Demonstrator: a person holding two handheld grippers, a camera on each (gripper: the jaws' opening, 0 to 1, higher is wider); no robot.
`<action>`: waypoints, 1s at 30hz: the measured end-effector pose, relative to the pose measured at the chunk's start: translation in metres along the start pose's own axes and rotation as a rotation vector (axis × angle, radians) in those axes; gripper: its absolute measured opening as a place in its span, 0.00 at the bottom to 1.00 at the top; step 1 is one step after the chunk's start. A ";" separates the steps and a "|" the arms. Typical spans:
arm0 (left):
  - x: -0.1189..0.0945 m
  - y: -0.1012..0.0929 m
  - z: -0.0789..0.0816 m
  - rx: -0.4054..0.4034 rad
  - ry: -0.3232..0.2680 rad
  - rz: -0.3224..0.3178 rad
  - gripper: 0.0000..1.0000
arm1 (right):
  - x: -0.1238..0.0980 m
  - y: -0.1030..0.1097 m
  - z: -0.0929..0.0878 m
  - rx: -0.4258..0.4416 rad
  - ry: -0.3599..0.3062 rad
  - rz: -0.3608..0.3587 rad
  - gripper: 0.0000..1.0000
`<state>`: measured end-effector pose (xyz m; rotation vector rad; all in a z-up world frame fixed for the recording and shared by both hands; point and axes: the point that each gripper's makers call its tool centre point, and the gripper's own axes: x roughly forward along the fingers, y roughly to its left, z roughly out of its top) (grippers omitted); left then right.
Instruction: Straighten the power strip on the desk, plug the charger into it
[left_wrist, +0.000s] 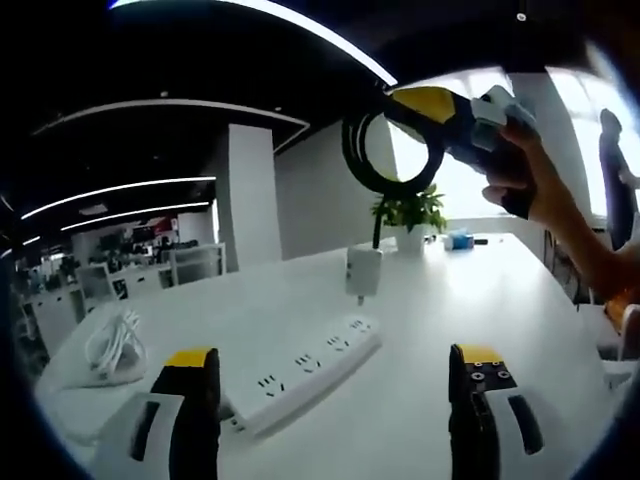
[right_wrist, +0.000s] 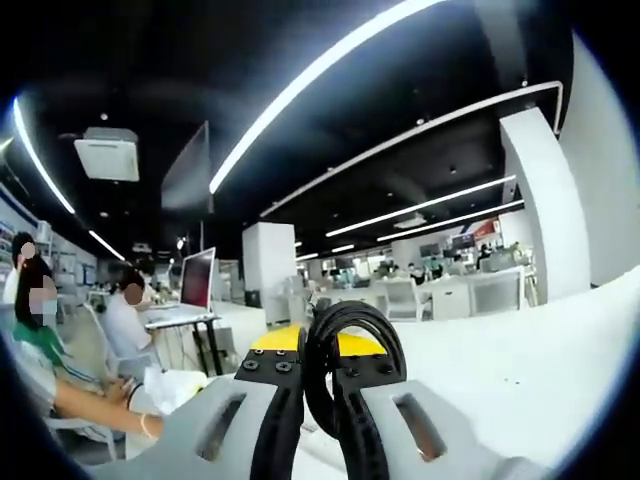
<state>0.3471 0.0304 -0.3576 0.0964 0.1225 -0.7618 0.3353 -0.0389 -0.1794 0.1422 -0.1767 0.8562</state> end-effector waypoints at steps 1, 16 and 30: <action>0.002 -0.001 0.002 0.000 -0.004 -0.003 0.97 | 0.000 0.001 0.000 -0.001 0.001 0.000 0.07; 0.039 -0.010 0.028 0.005 -0.085 0.015 0.98 | -0.001 0.012 0.002 -0.010 -0.002 0.019 0.07; 0.059 -0.014 0.038 0.013 -0.108 0.023 0.96 | -0.001 0.020 0.002 0.009 -0.001 0.039 0.07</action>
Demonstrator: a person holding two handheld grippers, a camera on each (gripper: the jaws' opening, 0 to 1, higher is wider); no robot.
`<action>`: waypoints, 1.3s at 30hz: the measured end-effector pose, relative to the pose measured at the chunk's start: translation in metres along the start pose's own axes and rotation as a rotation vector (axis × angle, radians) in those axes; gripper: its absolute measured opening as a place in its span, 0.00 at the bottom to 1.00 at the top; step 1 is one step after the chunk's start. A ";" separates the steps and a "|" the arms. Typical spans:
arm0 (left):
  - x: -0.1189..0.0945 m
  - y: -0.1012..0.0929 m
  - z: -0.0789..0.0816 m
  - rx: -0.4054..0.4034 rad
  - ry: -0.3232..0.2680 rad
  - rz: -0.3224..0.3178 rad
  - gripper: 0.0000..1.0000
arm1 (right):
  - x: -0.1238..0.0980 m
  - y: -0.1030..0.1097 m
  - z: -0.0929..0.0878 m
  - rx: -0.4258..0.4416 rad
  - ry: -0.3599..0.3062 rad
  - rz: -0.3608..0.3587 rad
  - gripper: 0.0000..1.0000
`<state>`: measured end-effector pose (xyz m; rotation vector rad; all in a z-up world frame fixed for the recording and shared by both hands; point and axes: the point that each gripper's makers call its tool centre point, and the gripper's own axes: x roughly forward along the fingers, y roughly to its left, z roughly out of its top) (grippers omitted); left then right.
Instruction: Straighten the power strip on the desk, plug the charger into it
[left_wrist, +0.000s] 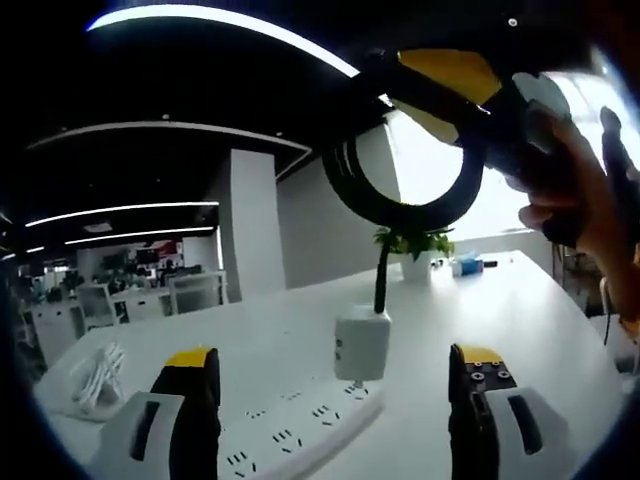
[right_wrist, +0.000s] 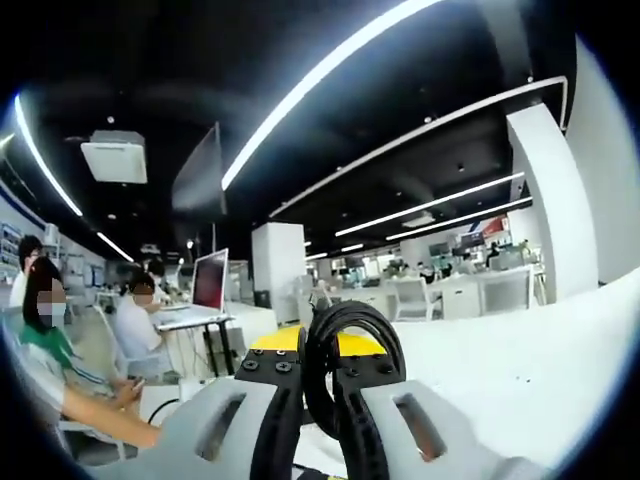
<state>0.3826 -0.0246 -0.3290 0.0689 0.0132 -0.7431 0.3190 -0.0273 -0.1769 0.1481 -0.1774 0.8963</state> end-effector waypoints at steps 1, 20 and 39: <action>0.001 0.000 0.000 -0.005 0.002 0.001 0.95 | 0.000 0.001 0.000 -0.001 -0.001 0.001 0.07; 0.017 -0.004 0.005 -0.003 -0.008 -0.003 0.81 | 0.006 0.008 0.001 -0.018 -0.003 0.012 0.07; 0.021 -0.020 -0.003 -0.002 0.029 -0.061 0.48 | 0.005 0.010 -0.009 -0.003 0.001 0.015 0.07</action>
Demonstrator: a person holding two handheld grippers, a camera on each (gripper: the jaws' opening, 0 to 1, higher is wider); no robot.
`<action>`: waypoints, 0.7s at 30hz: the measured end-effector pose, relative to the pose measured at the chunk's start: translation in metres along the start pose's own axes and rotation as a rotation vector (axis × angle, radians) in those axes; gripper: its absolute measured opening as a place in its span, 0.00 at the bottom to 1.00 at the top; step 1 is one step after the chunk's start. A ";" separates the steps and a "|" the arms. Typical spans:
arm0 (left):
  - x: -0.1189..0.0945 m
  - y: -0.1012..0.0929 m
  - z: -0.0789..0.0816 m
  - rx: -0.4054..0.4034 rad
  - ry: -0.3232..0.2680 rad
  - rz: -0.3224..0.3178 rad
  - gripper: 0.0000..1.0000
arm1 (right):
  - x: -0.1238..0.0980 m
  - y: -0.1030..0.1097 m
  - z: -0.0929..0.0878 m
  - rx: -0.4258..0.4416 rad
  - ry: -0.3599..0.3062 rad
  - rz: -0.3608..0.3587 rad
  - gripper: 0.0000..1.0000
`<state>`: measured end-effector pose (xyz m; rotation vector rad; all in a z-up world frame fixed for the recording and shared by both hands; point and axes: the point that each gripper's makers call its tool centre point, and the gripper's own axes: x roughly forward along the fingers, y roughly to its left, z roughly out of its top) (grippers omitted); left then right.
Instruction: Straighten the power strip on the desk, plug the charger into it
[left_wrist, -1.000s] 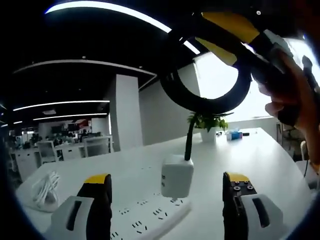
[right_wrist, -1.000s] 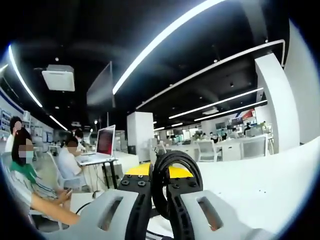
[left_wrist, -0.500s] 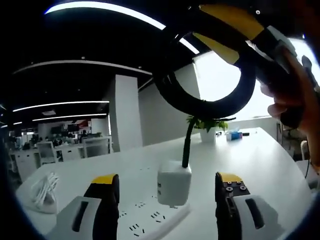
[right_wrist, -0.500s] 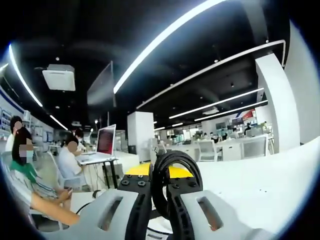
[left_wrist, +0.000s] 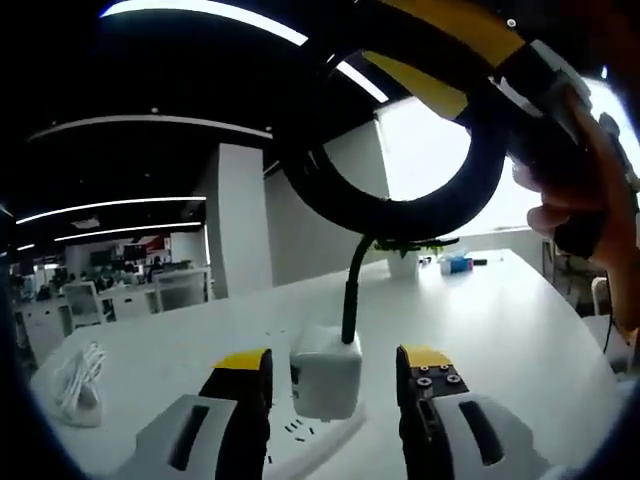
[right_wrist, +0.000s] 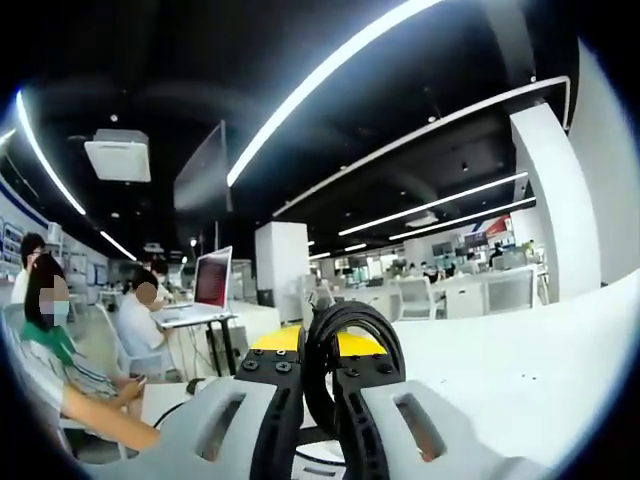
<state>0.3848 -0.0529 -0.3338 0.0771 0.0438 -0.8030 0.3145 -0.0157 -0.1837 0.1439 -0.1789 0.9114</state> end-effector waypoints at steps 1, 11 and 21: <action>0.000 0.000 -0.001 0.001 0.009 -0.002 0.45 | 0.000 0.000 0.000 -0.001 -0.001 0.000 0.07; 0.000 0.002 -0.003 -0.001 0.028 -0.013 0.29 | 0.001 0.001 -0.007 0.009 0.005 0.003 0.07; 0.000 0.004 -0.003 -0.011 0.037 -0.042 0.27 | 0.001 0.002 -0.007 0.004 0.004 0.005 0.07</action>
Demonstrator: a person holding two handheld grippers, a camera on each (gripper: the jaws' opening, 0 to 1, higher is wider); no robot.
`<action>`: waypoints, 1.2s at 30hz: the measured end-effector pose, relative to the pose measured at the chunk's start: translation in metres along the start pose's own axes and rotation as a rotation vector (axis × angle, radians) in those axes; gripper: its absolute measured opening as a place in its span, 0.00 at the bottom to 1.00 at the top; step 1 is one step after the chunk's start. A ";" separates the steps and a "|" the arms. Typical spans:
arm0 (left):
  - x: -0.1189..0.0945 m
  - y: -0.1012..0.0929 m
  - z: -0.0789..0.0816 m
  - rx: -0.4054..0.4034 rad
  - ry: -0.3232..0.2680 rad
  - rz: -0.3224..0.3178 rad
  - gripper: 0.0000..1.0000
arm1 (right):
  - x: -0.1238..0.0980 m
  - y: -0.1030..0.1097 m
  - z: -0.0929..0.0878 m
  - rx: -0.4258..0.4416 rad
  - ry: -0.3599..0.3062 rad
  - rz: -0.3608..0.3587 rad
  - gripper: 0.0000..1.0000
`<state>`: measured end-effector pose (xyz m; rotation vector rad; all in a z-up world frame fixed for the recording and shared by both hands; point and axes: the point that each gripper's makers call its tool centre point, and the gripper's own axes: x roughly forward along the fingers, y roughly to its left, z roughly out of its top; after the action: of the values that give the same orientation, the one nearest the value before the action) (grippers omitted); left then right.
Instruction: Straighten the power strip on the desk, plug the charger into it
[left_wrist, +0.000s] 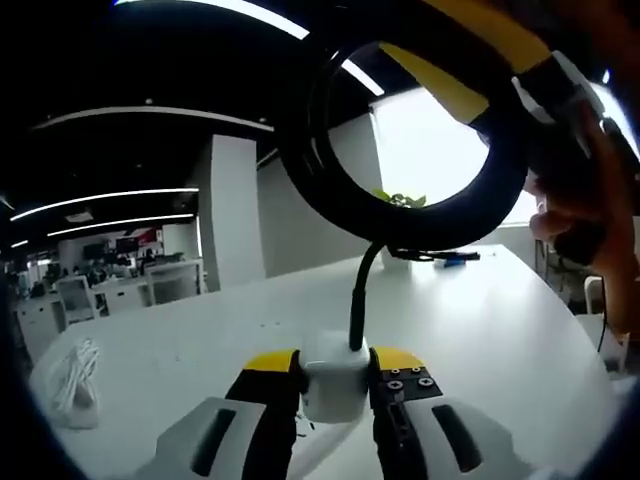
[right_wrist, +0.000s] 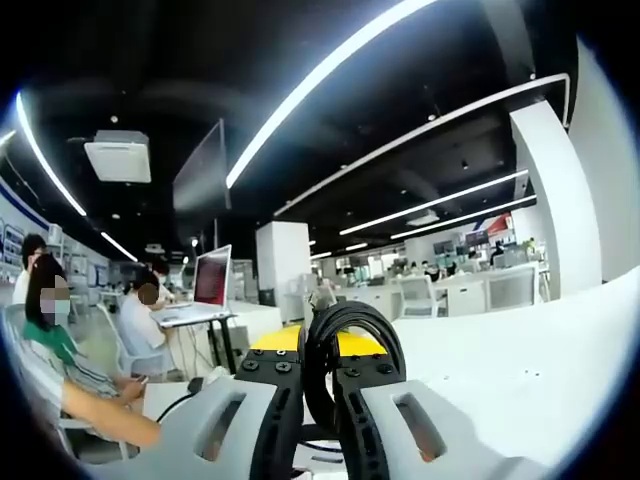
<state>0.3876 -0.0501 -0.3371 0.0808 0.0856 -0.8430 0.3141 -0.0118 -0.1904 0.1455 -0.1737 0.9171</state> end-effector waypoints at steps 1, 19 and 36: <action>0.000 0.000 0.000 0.001 0.005 -0.006 0.27 | 0.000 0.000 0.000 -0.001 0.001 0.000 0.07; 0.008 0.004 -0.012 0.149 0.161 -0.193 0.26 | 0.000 -0.007 -0.010 0.010 0.022 -0.011 0.07; 0.016 0.018 -0.022 0.271 0.244 -0.375 0.26 | 0.008 -0.019 -0.019 0.031 0.047 -0.027 0.07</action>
<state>0.4105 -0.0480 -0.3600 0.4334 0.2196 -1.2140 0.3357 -0.0126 -0.2081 0.1544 -0.1134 0.8956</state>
